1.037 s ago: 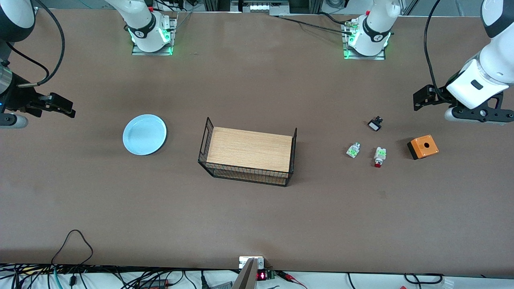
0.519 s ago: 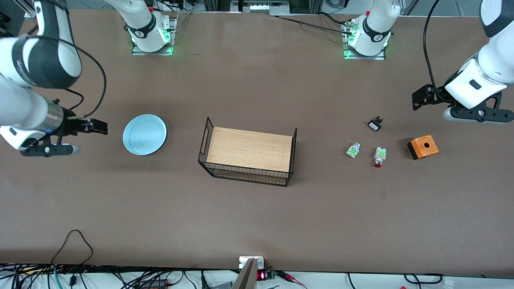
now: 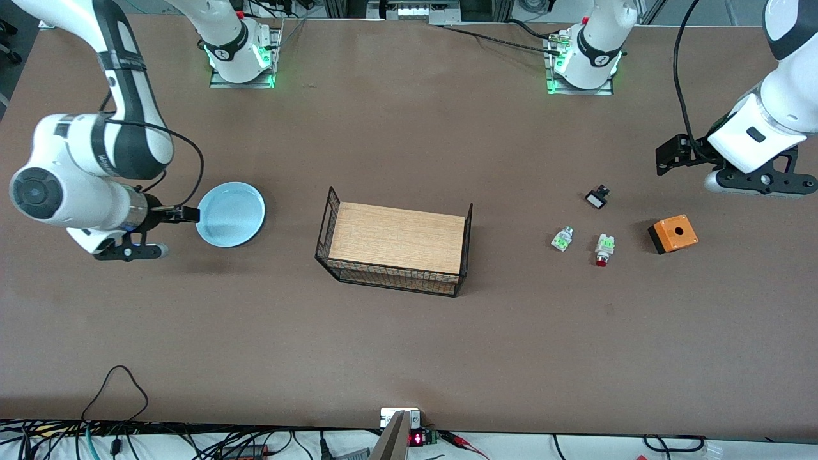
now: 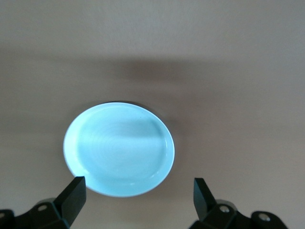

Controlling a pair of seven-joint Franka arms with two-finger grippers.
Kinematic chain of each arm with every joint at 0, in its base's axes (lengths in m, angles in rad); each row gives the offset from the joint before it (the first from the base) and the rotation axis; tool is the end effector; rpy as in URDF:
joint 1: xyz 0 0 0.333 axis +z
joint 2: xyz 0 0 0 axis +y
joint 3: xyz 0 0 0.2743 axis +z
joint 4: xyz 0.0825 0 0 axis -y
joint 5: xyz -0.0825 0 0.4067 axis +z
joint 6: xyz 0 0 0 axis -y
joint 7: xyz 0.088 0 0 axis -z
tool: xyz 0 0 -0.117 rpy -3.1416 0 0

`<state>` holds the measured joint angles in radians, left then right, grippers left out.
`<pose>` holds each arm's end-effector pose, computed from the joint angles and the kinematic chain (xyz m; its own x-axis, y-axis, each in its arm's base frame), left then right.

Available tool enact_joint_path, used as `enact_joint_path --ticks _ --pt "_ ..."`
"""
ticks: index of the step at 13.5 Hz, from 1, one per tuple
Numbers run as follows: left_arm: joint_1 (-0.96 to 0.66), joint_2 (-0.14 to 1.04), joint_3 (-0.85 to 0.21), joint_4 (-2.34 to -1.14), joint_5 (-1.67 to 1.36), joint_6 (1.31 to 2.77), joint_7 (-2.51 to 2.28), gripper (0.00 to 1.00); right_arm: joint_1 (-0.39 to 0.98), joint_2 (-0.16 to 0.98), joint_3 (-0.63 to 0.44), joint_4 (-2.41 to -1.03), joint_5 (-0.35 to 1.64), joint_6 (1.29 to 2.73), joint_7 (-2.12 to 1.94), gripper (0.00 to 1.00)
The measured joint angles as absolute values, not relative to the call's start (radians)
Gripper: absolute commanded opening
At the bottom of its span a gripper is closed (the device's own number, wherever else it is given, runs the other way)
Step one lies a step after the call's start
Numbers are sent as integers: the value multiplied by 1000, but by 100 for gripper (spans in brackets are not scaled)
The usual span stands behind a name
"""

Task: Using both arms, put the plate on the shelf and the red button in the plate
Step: 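Move the right gripper down to the edge of the light-blue plate, then grasp the plate rim with the right gripper and lift it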

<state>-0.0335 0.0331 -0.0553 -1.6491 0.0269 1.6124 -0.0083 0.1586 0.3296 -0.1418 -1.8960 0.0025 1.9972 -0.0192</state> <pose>0.5825 -0.0484 0.5184 0.9943 -0.0814 -0.0695 -0.0834 -0.9962 -0.0255 0.5991 0.0110 0.2516 0.9741 0.0316 -0.2239 0.0415 -0.9984 0.0395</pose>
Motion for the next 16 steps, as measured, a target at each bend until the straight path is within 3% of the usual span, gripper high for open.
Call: enact_joint_path --ticks 6,9,13,14,15,16 --pt "-33 33 -55 -1649 27 1612 -8 100 107 331 -148 -2247 2 2467 -143 100" --pt "-33 33 -55 -1649 27 1612 -8 100 86 333 -148 -2308 2 2544 -166 100" --pt "-33 33 -55 -1649 27 1612 -8 100 86 349 -146 -2342 2 2635 -168 53" --pt "-33 33 -55 -1649 27 1612 -8 100 86 354 -145 -2353 2 2651 -172 39" --pt "-33 33 -55 -1649 27 1612 -8 100 87 357 -144 -2358 2 2661 -178 15" --pt "-33 33 -55 -1649 27 1612 -8 100 87 357 -144 -2359 2 2663 -184 0"
